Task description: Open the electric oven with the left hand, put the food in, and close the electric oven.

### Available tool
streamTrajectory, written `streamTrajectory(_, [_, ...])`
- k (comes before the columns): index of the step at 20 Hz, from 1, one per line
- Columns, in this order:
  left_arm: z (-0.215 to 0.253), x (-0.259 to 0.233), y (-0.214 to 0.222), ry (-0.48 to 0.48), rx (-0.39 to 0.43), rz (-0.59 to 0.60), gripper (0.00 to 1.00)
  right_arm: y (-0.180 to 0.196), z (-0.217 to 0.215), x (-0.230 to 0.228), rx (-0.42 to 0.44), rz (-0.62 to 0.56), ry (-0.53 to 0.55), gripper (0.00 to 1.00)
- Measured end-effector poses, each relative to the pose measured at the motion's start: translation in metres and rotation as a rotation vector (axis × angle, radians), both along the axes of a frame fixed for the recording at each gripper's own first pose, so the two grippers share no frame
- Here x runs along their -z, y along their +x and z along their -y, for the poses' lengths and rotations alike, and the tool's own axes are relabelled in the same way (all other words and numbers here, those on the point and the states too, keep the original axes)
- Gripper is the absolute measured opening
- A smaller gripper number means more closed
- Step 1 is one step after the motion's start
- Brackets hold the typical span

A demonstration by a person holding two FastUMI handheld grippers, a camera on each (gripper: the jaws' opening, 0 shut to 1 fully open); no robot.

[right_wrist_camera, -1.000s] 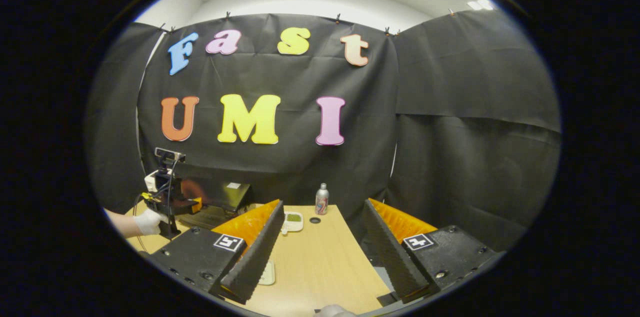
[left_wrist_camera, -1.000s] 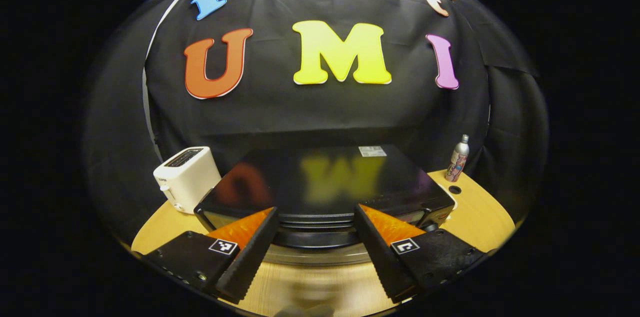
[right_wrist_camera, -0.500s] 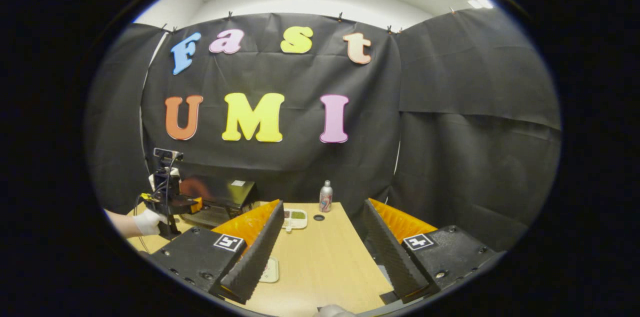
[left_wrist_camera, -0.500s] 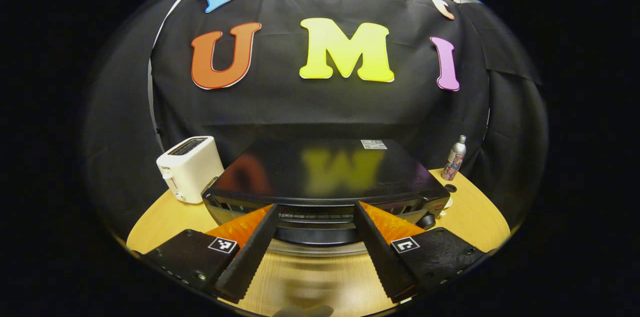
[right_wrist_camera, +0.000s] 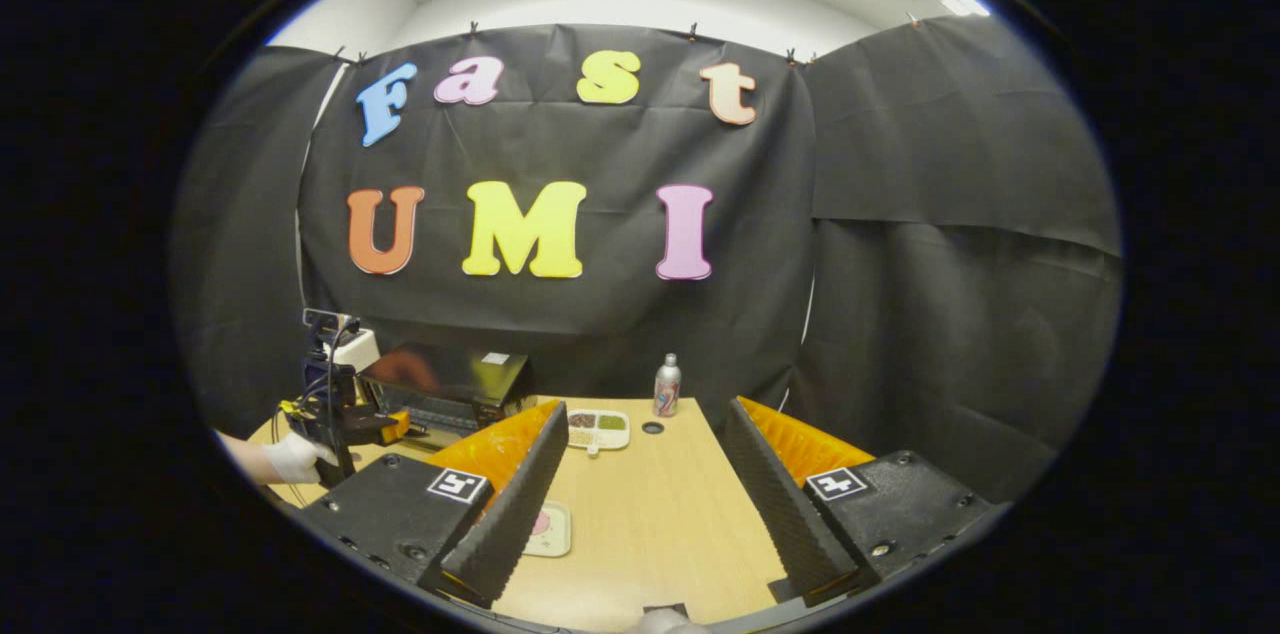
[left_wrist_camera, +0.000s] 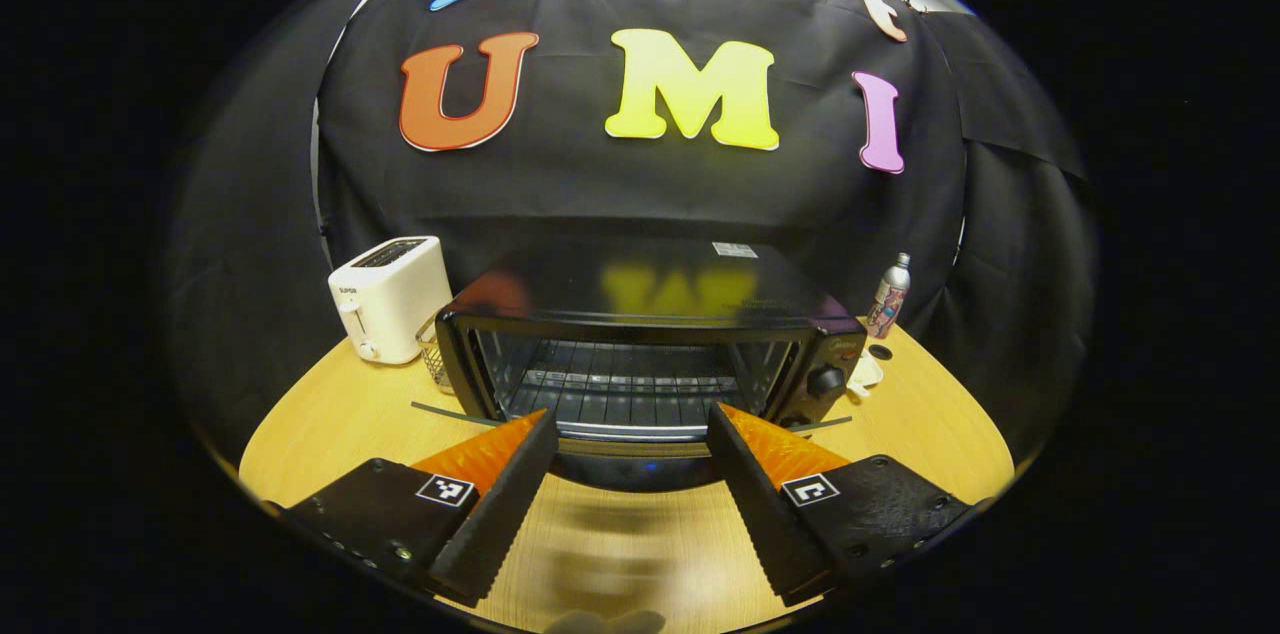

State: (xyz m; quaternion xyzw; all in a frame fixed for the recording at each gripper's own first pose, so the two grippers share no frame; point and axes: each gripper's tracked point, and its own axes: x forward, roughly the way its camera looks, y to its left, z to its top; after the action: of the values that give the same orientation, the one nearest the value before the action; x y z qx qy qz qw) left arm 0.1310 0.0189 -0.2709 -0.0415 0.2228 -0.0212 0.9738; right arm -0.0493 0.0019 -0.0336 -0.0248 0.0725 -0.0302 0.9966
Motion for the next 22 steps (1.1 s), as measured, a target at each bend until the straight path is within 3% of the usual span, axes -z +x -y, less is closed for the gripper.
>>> streamTrajectory(3, [0.000, 0.015, -0.018, 0.064, 0.036, -0.011, 0.95, -0.004, -0.004, 0.006, -0.009, -0.010, 0.003, 0.97])
streamTrajectory(17, [0.006, 0.085, -0.071, 0.015, 0.024, -0.161, 0.95, -0.023, -0.002, 0.028, 0.004, -0.064, -0.002, 0.96])
streamTrajectory(22, [0.006, 0.108, -0.080, 0.038, 0.034, -0.215, 0.95, -0.027, 0.001, 0.038, 0.013, -0.090, -0.010, 0.96])
